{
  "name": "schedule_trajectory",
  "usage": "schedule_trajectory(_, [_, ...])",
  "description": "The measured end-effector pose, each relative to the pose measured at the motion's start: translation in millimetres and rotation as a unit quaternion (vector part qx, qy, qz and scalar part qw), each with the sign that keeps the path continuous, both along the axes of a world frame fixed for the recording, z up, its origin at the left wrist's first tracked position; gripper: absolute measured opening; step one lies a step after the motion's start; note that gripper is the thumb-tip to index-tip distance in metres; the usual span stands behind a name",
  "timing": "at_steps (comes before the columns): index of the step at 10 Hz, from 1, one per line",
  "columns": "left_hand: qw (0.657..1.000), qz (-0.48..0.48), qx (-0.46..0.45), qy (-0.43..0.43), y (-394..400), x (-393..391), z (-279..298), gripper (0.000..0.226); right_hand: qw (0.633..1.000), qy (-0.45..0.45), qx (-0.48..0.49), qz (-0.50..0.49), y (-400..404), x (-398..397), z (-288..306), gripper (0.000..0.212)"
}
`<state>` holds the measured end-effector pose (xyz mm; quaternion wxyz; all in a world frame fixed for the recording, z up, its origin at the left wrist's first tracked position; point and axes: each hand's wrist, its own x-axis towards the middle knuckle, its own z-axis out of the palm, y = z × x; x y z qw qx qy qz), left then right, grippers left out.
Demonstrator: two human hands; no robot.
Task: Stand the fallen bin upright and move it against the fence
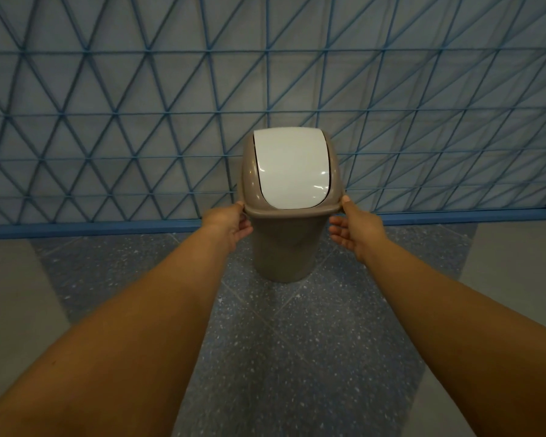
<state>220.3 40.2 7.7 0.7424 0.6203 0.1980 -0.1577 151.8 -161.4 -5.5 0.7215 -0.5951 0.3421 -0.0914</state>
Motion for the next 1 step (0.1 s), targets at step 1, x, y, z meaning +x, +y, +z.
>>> schedule_trajectory(1, [1.0,0.017,0.022,-0.001,4.2,-7.5,-6.4,0.037,1.0,0.011,0.017,0.007,3.8,-11.0,-7.8,0.042])
